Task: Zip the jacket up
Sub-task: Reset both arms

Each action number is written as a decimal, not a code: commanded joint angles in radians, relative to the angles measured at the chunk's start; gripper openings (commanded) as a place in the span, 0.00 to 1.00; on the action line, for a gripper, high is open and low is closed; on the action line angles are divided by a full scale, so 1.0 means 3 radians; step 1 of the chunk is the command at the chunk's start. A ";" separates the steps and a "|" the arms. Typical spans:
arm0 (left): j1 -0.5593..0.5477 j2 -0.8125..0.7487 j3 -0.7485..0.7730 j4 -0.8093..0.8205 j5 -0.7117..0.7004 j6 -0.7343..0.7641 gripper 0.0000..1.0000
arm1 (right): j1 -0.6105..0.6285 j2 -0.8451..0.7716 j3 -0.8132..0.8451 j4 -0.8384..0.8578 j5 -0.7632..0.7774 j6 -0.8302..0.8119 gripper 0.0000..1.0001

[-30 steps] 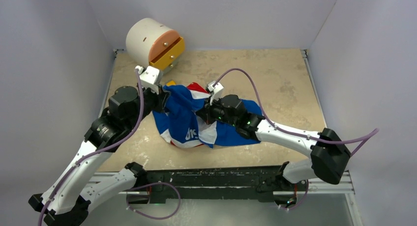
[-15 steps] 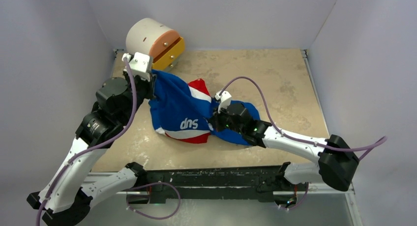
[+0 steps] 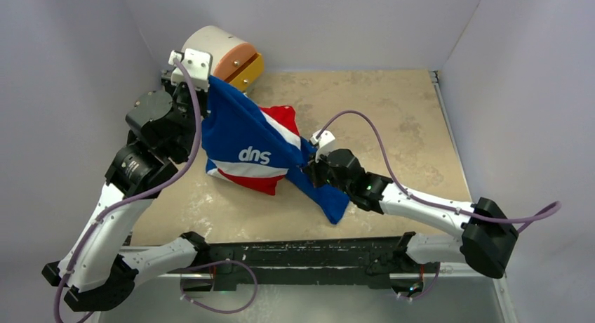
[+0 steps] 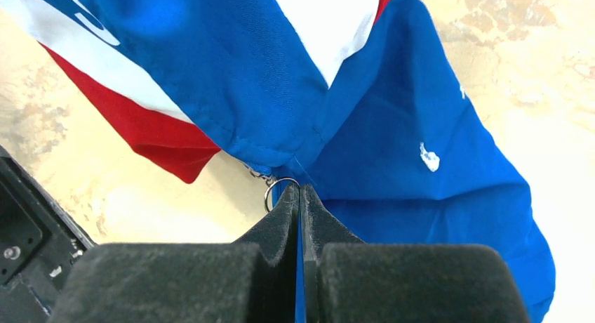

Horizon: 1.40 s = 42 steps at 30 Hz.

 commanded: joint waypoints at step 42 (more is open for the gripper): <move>0.2695 -0.0187 -0.1761 -0.0286 0.2416 -0.2193 0.82 | -0.1461 -0.0493 0.0894 -0.1516 -0.0477 0.0182 0.82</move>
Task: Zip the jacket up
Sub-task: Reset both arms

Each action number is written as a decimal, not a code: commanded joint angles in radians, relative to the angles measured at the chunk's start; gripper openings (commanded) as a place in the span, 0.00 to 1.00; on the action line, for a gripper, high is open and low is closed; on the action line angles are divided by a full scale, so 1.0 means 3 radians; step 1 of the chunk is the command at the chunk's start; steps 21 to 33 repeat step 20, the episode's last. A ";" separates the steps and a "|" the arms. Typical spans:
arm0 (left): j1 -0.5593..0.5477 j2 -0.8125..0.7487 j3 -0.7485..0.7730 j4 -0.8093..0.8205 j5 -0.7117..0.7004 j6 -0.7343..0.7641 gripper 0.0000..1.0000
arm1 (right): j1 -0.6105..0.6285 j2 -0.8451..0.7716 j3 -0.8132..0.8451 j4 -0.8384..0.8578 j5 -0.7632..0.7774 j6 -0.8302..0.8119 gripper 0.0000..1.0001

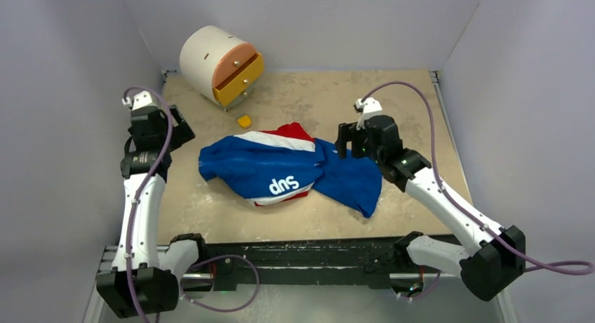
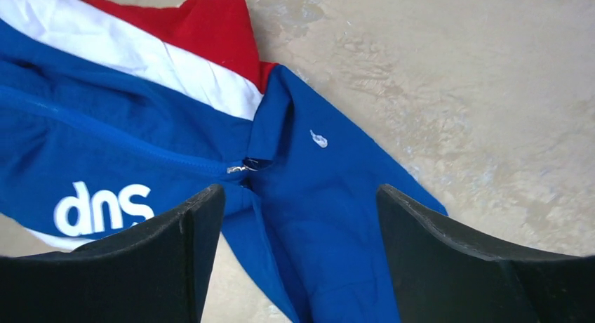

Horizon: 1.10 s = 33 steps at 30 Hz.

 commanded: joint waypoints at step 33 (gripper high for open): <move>0.0370 -0.0906 -0.0242 0.0055 0.0606 -0.0217 0.88 | -0.0803 -0.0531 0.0188 -0.0529 -0.0042 0.0501 0.99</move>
